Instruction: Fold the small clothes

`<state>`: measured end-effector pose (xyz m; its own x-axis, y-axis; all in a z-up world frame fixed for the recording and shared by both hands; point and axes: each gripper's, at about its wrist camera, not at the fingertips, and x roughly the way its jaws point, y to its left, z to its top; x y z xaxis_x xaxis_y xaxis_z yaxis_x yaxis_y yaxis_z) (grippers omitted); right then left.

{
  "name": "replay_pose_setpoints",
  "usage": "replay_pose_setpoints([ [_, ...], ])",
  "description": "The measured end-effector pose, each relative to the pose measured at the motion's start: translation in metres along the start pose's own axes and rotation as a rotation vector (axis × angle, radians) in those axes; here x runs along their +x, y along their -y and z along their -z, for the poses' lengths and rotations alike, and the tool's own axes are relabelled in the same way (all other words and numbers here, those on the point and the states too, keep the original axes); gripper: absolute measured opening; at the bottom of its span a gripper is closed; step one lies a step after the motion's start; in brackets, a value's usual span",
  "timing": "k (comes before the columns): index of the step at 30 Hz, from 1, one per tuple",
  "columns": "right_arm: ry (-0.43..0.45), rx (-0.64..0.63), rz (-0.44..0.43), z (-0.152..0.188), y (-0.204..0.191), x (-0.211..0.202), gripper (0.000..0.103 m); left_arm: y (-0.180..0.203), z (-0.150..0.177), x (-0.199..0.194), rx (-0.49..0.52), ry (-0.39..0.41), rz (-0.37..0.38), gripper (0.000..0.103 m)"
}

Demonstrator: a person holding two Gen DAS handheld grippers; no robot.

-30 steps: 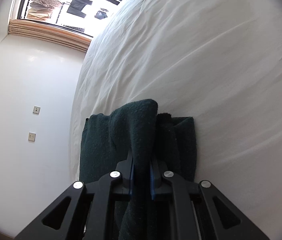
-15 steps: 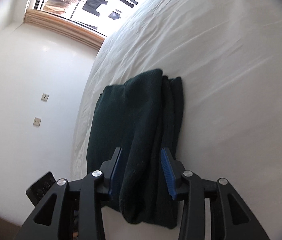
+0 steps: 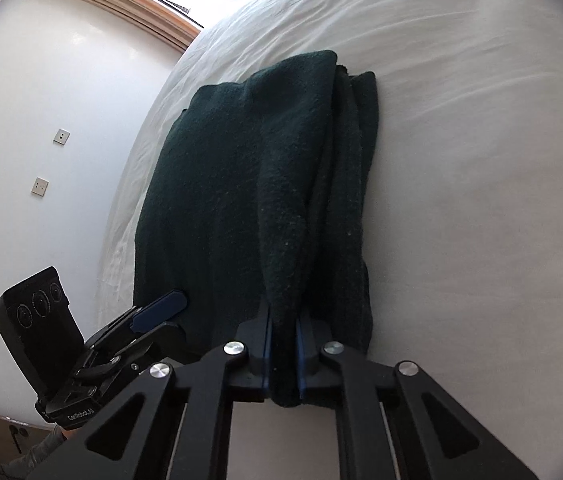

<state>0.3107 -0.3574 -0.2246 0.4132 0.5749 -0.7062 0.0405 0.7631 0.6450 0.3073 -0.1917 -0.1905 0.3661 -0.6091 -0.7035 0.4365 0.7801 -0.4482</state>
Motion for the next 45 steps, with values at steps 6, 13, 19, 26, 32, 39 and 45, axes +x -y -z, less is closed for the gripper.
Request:
replay_pose_setpoints([
  [6, 0.053, 0.078, -0.066, 0.019, 0.028, -0.015, 0.008, -0.001, -0.024, -0.006, 0.014, 0.030, -0.029, 0.050],
  [13, 0.083, 0.135, -0.109, 0.026, 0.044, -0.019, 0.008, -0.008, -0.045, 0.024, 0.101, -0.084, -0.136, 0.050],
  [19, 0.090, 0.156, -0.148, 0.037, 0.053, -0.011, 0.008, -0.010, -0.053, 0.006, 0.140, 0.038, -0.124, 0.050],
  [26, 0.071, 0.106, -0.080, 0.024, 0.044, -0.011, 0.006, -0.010, -0.018, 0.027, 0.269, -0.013, -0.241, 0.050],
  [32, 0.070, 0.151, -0.109, 0.025, 0.049, -0.011, 0.008, -0.012, -0.006, 0.022, 0.285, -0.013, -0.253, 0.050],
  [39, 0.153, 0.032, 0.058, 0.007, 0.014, -0.056, 0.026, -0.010, -0.042, -0.030, 0.310, 0.100, -0.239, 0.050],
  [45, 0.183, 0.002, -0.143, -0.068, -0.016, -0.025, 0.026, -0.054, -0.108, 0.015, 0.252, 0.067, -0.367, 0.050],
])
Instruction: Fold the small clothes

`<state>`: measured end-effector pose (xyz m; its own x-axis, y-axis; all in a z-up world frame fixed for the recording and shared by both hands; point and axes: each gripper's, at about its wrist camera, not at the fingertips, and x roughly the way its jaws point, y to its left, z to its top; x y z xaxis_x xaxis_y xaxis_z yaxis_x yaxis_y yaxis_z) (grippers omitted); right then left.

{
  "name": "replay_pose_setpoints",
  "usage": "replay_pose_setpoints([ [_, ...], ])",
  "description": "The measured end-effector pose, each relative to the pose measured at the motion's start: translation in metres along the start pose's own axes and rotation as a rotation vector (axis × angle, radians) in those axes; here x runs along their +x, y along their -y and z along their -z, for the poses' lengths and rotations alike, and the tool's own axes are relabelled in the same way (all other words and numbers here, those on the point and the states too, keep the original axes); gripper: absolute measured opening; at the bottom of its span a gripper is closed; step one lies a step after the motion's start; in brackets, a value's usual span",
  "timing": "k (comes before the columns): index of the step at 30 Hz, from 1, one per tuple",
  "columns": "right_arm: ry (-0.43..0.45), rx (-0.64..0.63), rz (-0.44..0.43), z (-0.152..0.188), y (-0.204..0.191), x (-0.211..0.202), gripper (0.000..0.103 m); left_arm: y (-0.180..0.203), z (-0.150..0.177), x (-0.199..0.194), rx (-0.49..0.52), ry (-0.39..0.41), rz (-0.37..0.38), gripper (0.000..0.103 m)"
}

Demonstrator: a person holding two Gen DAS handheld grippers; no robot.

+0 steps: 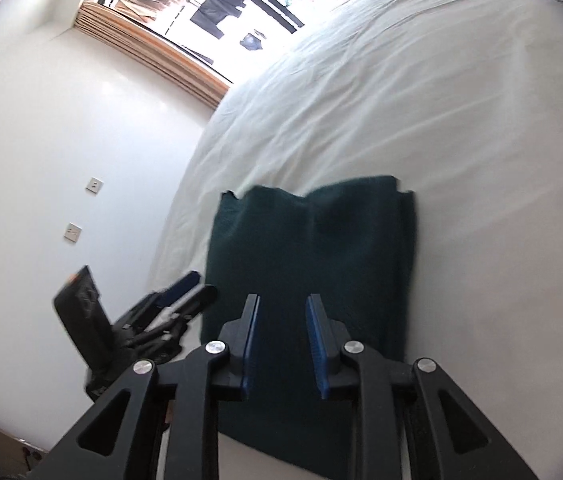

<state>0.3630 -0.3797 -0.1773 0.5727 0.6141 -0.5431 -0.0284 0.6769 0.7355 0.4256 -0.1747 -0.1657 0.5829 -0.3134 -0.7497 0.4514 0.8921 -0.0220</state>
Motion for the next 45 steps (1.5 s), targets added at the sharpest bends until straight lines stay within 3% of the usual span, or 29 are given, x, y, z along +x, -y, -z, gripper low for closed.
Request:
replay_pose_setpoints([
  [3, -0.023, 0.016, -0.004, -0.030, 0.005, 0.041, 0.026, -0.013, -0.002, 0.025, -0.022, -0.017, -0.018, 0.055],
  [5, -0.059, 0.047, 0.052, -0.042, 0.018, 0.067, 0.025, -0.012, 0.003, 0.034, -0.018, -0.001, -0.031, 0.061],
  [6, -0.072, 0.068, 0.089, -0.045, 0.027, 0.078, 0.007, -0.012, 0.008, 0.037, -0.013, 0.014, -0.035, 0.062],
  [7, -0.069, 0.082, 0.095, -0.046, 0.036, 0.083, 0.000, -0.014, 0.013, 0.039, -0.016, 0.032, -0.034, 0.062],
  [12, 0.007, 0.144, 0.019, -0.035, 0.073, 0.067, 0.000, -0.017, 0.016, 0.047, -0.035, 0.051, -0.018, 0.063],
  [14, 0.037, 0.153, 0.034, -0.030, 0.076, 0.051, 0.000, -0.019, 0.017, 0.041, -0.057, 0.053, -0.010, 0.063],
  [17, 0.073, 0.125, 0.035, -0.017, 0.062, 0.024, 0.013, -0.022, 0.027, 0.007, -0.127, 0.093, -0.011, 0.063],
  [19, 0.089, 0.084, -0.042, -0.003, 0.045, 0.011, 0.026, -0.015, 0.039, -0.021, -0.113, 0.154, -0.017, 0.063],
  [21, 0.052, 0.021, -0.049, 0.011, 0.027, 0.015, 0.040, -0.005, 0.048, -0.029, -0.069, 0.163, -0.031, 0.063],
  [23, -0.005, -0.014, -0.016, 0.022, 0.021, 0.026, 0.041, 0.002, 0.056, -0.018, -0.038, 0.098, -0.042, 0.063],
  [26, -0.015, 0.007, 0.051, 0.028, 0.034, 0.024, 0.018, -0.009, 0.064, -0.008, -0.109, 0.043, 0.032, 0.065],
  [28, 0.015, 0.047, 0.045, 0.029, 0.042, 0.004, 0.021, -0.018, 0.063, -0.019, -0.158, 0.048, 0.046, 0.065],
  [29, 0.039, 0.050, 0.045, 0.029, 0.045, -0.006, 0.035, -0.021, 0.061, -0.027, -0.161, 0.070, 0.022, 0.065],
  [30, 0.068, 0.049, 0.071, 0.029, 0.046, -0.019, 0.056, -0.026, 0.060, -0.033, -0.167, 0.097, -0.009, 0.065],
  [31, 0.098, 0.060, 0.092, 0.028, 0.049, -0.028, 0.062, -0.035, 0.058, -0.037, -0.195, 0.116, -0.016, 0.068],
  [32, 0.116, 0.081, 0.088, 0.028, 0.052, -0.033, 0.064, -0.044, 0.056, -0.033, -0.233, 0.108, -0.001, 0.070],
  [35, 0.039, 0.134, 0.081, 0.020, 0.067, -0.021, 0.064, -0.065, 0.050, -0.007, -0.332, -0.012, 0.055, 0.072],
  [38, -0.065, 0.201, 0.047, 0.014, 0.083, 0.007, 0.063, -0.079, 0.052, 0.021, -0.449, -0.126, 0.210, 0.072],
  [41, -0.082, 0.214, 0.031, 0.007, 0.086, 0.024, 0.055, -0.088, 0.050, 0.031, -0.513, -0.160, 0.303, 0.073],
  [45, -0.110, 0.208, 0.045, 0.001, 0.084, 0.041, 0.042, -0.091, 0.044, 0.042, -0.525, -0.197, 0.346, 0.074],
])
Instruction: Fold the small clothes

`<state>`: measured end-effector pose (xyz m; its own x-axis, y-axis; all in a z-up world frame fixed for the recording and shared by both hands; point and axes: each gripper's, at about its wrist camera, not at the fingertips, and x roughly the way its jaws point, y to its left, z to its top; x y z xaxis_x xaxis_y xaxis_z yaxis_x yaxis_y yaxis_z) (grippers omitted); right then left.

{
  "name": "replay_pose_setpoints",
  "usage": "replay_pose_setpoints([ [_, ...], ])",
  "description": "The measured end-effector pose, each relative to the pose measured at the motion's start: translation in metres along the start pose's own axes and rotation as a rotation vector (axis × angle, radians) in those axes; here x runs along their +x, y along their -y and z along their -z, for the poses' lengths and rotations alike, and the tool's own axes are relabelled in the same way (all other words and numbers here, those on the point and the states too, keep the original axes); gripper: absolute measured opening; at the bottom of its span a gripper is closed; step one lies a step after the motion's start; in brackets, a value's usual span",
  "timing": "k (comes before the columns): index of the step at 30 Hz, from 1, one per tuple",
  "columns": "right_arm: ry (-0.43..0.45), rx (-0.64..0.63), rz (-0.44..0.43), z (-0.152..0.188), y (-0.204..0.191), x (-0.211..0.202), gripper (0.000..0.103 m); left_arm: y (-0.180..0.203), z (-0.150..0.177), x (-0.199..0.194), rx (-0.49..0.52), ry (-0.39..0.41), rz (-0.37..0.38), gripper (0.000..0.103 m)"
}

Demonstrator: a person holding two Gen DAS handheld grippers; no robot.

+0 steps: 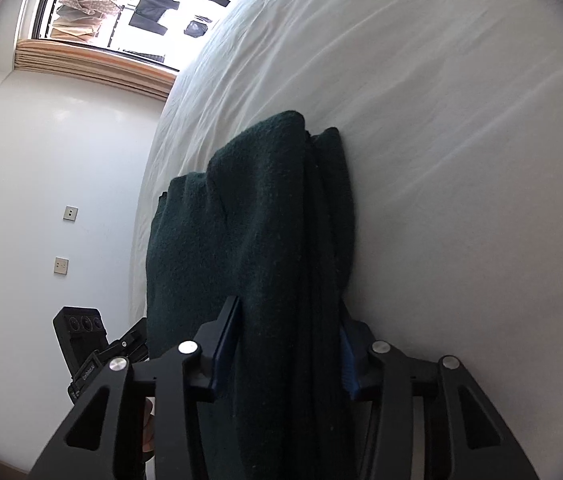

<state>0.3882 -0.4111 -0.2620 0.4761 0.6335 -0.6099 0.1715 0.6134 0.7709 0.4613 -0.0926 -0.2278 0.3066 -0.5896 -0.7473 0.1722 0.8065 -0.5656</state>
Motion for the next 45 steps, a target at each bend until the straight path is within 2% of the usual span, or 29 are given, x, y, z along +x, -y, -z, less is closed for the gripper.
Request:
replay_pose_setpoints([
  [3, 0.004, -0.023, 0.016, 0.001, -0.003, 0.001, 0.036, -0.003, -0.009, 0.008, -0.021, -0.030, 0.033, 0.073],
  [4, 0.008, -0.028, 0.017, 0.001, -0.004, 0.001, 0.035, 0.000, -0.010, 0.010, -0.013, -0.036, 0.031, 0.070],
  [5, 0.013, -0.030, 0.015, 0.002, -0.004, 0.001, 0.034, 0.002, -0.011, 0.012, -0.001, -0.042, 0.034, 0.065],
  [6, 0.018, -0.029, 0.015, 0.006, -0.004, 0.000, 0.033, 0.004, -0.010, 0.013, -0.005, -0.054, 0.061, 0.049],
  [8, 0.027, -0.035, 0.027, 0.007, -0.008, 0.000, 0.030, 0.007, -0.011, 0.014, -0.012, -0.046, 0.052, 0.045],
  [12, 0.049, -0.077, 0.066, 0.009, -0.024, -0.002, 0.027, 0.013, -0.015, 0.012, 0.002, -0.014, 0.048, 0.028],
  [16, 0.077, -0.091, 0.049, 0.011, -0.032, -0.009, 0.026, 0.019, -0.019, 0.003, 0.004, 0.020, 0.062, 0.026],
  [22, 0.097, -0.126, -0.001, 0.002, -0.052, -0.016, 0.025, 0.036, -0.041, -0.021, 0.057, 0.087, 0.032, 0.025],
  [24, 0.091, -0.125, -0.001, -0.005, -0.054, -0.011, 0.025, 0.034, -0.046, -0.019, 0.062, 0.071, 0.012, 0.025],
  [27, 0.056, -0.081, 0.047, -0.014, -0.038, 0.008, 0.026, 0.017, -0.040, -0.002, 0.025, 0.032, -0.021, 0.025],
  [28, 0.050, -0.053, 0.045, -0.014, -0.029, 0.014, 0.027, 0.008, -0.036, 0.002, -0.001, 0.033, -0.011, 0.026],
  [30, 0.068, -0.040, 0.010, -0.010, -0.020, 0.017, 0.030, -0.003, -0.033, 0.006, -0.028, 0.052, 0.013, 0.027],
  [33, 0.093, -0.055, -0.029, -0.004, -0.012, 0.016, 0.029, 0.002, -0.035, 0.006, 0.008, 0.072, 0.001, 0.029],
  [35, 0.102, -0.044, -0.047, -0.004, -0.007, 0.012, 0.032, 0.000, -0.036, 0.007, 0.004, 0.079, 0.011, 0.034],
  [37, 0.120, -0.046, -0.021, -0.001, -0.011, 0.006, 0.038, -0.006, -0.032, 0.004, -0.008, 0.096, 0.019, 0.036],
  [39, 0.157, -0.078, 0.050, 0.008, -0.020, -0.008, 0.049, -0.001, -0.026, -0.008, 0.022, 0.131, -0.033, 0.040],
  [41, 0.200, -0.121, 0.125, 0.023, -0.027, -0.026, 0.050, 0.012, -0.018, -0.028, 0.083, 0.178, -0.086, 0.040],
  [43, 0.245, -0.151, 0.159, 0.041, -0.038, -0.046, 0.050, 0.031, -0.003, -0.057, 0.163, 0.250, -0.135, 0.052],
  [45, 0.309, -0.203, 0.216, 0.065, -0.055, -0.070, 0.058, 0.058, 0.020, -0.088, 0.285, 0.353, -0.234, 0.061],
])
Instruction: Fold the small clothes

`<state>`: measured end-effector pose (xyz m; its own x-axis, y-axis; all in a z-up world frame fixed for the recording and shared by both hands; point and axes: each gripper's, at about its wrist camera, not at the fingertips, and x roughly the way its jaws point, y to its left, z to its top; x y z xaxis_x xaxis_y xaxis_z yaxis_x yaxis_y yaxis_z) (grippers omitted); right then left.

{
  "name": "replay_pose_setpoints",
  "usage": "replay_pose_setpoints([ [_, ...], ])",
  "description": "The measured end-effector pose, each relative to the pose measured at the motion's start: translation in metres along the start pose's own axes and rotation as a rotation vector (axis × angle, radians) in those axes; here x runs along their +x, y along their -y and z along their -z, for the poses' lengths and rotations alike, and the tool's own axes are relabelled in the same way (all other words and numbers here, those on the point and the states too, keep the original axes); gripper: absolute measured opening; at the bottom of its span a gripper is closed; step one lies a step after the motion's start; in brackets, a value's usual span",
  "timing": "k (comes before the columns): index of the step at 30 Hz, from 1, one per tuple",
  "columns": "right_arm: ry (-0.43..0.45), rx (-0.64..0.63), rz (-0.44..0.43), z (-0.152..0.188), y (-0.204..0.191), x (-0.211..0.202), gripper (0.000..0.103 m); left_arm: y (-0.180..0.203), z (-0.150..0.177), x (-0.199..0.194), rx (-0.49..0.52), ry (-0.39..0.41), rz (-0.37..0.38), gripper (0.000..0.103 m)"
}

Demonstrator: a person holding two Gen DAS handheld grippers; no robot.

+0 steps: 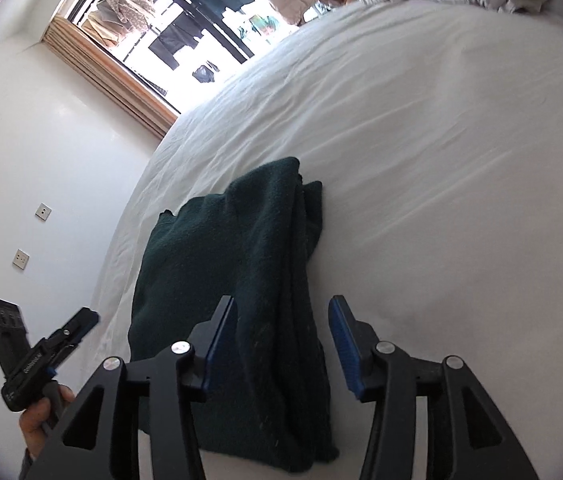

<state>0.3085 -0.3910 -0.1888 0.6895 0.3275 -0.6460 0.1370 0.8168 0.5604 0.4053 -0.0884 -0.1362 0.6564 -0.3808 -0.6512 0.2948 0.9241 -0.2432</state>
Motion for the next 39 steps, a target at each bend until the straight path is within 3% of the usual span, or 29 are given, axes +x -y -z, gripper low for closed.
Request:
replay_pose_setpoints([
  [2, 0.088, -0.076, 0.044, 0.017, -0.022, -0.038, 0.070, 0.025, 0.010, -0.049, 0.136, 0.122, -0.076, 0.074],
  [4, 0.167, -0.163, 0.088, 0.034, -0.047, -0.073, 0.079, 0.048, 0.022, -0.097, 0.210, 0.236, -0.164, 0.094],
  [5, 0.207, -0.204, 0.114, 0.042, -0.061, -0.089, 0.086, 0.057, 0.030, -0.121, 0.229, 0.294, -0.202, 0.099],
  [8, 0.342, -0.324, 0.161, 0.073, -0.099, -0.140, 0.103, 0.080, 0.055, -0.183, 0.248, 0.429, -0.297, 0.103],
  [9, 0.389, -0.353, 0.170, 0.083, -0.111, -0.156, 0.103, 0.086, 0.063, -0.200, 0.242, 0.450, -0.319, 0.103],
  [12, 0.515, -0.416, 0.193, 0.111, -0.139, -0.200, 0.103, 0.094, 0.079, -0.233, 0.184, 0.410, -0.375, 0.103],
  [14, 0.554, -0.438, 0.196, 0.126, -0.152, -0.222, 0.103, 0.095, 0.089, -0.252, 0.145, 0.366, -0.372, 0.103],
  [19, 0.547, -0.475, 0.214, 0.155, -0.176, -0.258, 0.103, 0.101, 0.125, -0.307, 0.104, 0.351, -0.373, 0.103],
  [25, 0.464, -0.447, 0.201, 0.183, -0.187, -0.280, 0.103, 0.109, 0.167, -0.358, 0.063, 0.291, -0.359, 0.103],
  [31, 0.435, -0.409, 0.214, 0.207, -0.185, -0.294, 0.103, 0.120, 0.210, -0.379, 0.056, 0.230, -0.338, 0.103],
  [39, 0.361, -0.468, 0.268, 0.239, -0.180, -0.274, 0.103, 0.112, 0.253, -0.347, 0.017, 0.099, -0.314, 0.103],
])
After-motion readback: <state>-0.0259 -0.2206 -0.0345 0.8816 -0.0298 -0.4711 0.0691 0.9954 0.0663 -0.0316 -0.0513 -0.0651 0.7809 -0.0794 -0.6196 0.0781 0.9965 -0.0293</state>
